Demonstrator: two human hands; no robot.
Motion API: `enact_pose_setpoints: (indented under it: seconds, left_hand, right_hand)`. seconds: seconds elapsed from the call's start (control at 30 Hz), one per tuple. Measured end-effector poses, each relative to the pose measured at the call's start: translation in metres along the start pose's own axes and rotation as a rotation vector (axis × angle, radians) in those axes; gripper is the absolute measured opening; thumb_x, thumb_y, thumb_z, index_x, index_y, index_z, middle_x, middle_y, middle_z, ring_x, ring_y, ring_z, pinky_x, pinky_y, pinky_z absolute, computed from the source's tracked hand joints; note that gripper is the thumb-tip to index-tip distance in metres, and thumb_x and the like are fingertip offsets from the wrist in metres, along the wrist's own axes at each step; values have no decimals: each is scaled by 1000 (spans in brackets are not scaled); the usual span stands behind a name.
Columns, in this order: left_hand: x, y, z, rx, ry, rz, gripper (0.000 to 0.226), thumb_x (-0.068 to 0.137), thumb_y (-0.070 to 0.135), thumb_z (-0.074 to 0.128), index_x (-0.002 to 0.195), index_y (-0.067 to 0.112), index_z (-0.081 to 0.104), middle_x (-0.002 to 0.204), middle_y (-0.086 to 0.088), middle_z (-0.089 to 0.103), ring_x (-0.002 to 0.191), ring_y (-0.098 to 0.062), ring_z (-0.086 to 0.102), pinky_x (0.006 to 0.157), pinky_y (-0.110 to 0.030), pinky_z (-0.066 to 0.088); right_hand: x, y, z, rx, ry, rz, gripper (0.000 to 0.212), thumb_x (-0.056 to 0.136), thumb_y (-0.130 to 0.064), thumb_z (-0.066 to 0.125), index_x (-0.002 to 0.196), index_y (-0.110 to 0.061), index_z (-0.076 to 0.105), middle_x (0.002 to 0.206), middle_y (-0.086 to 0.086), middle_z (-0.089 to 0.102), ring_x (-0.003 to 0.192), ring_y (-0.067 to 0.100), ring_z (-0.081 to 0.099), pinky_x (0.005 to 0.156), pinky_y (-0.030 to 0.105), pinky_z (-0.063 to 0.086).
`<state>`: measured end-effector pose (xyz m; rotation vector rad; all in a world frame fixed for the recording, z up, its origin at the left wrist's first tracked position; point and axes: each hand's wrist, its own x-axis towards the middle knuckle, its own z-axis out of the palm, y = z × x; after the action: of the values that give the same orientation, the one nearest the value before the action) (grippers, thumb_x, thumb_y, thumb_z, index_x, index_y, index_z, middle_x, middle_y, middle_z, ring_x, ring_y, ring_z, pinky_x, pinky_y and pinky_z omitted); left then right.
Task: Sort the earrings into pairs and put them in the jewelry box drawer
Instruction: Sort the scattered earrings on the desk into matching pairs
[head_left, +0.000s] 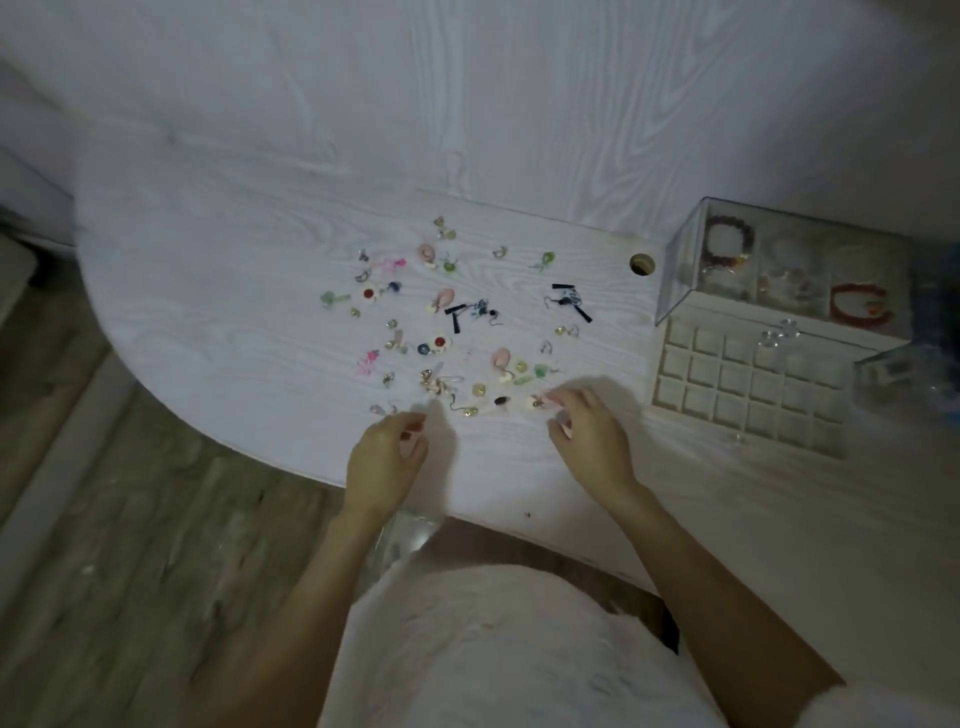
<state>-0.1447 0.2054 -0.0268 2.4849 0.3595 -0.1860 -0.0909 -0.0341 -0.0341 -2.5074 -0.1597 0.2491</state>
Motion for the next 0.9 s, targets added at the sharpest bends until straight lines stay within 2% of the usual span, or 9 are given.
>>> enact_pose_setpoints:
  seconds: [0.1, 0.17, 0.27, 0.43, 0.57, 0.63, 0.73, 0.83, 0.9]
  left_hand:
    - [24, 14, -1, 29, 25, 106, 28, 84, 15, 60, 112, 13, 63, 105, -9, 68, 98, -29, 58, 83, -35, 46]
    - [45, 30, 1, 33, -13, 196, 31, 85, 14, 59, 117, 13, 60, 111, -10, 64, 106, -30, 53, 87, -36, 44]
    - [82, 53, 11, 89, -119, 363, 38, 87, 13, 58, 124, 14, 55, 122, -11, 57, 112, -30, 48, 88, -37, 43]
    - [135, 68, 29, 319, -351, 486, 33, 89, 9, 53, 121, 14, 56, 125, -11, 49, 115, -29, 42, 87, -36, 44]
    - [145, 61, 32, 278, -341, 628, 20, 90, 10, 51, 108, 6, 60, 110, -10, 57, 105, -27, 50, 80, -29, 40]
    - [148, 57, 30, 241, -315, 635, 13, 89, 10, 51, 97, 4, 59, 99, -12, 59, 92, -28, 54, 71, -29, 39]
    - [144, 54, 27, 155, -324, 578, 5, 86, 11, 57, 87, 6, 57, 86, -10, 62, 77, -26, 58, 67, -34, 46]
    - [126, 66, 29, -13, -254, 616, 8, 88, 15, 58, 81, 10, 58, 73, -5, 65, 65, -20, 59, 59, -33, 50]
    - [109, 86, 39, -76, -265, 657, 8, 90, 17, 54, 85, 13, 59, 72, -3, 65, 62, -17, 60, 57, -30, 50]
  right_hand:
    - [18, -2, 6, 9, 8, 67, 24, 86, -15, 60, 110, -14, 60, 117, 7, 53, 98, 25, 56, 72, 33, 49]
    - [22, -1, 10, -11, -2, 58, 22, 86, -17, 59, 107, -15, 62, 116, 7, 53, 100, 25, 54, 72, 33, 48]
    - [24, -1, 16, -116, 8, 12, 14, 86, -22, 61, 99, -17, 65, 107, 5, 55, 95, 23, 53, 62, 25, 40]
    - [21, 3, 16, -193, 51, 96, 11, 87, -25, 61, 92, -16, 63, 97, 5, 56, 88, 22, 52, 56, 26, 39]
    - [3, 16, 15, -198, 122, 237, 16, 84, -28, 64, 88, -13, 59, 89, 5, 58, 83, 25, 52, 62, 29, 40]
    - [-6, 19, 12, -140, 150, 366, 20, 85, -31, 63, 95, -15, 55, 89, 4, 58, 83, 24, 53, 65, 33, 44]
    - [-19, 25, 9, -75, 202, 473, 24, 88, -27, 60, 108, -16, 55, 94, 8, 54, 79, 26, 55, 63, 30, 42]
    - [-25, 27, 8, -31, 275, 531, 19, 89, -20, 59, 107, -18, 57, 100, 11, 49, 81, 30, 55, 63, 31, 43]
    - [-25, 28, 6, -44, 292, 571, 19, 89, -23, 59, 106, -16, 57, 98, 13, 51, 87, 31, 52, 63, 32, 41]
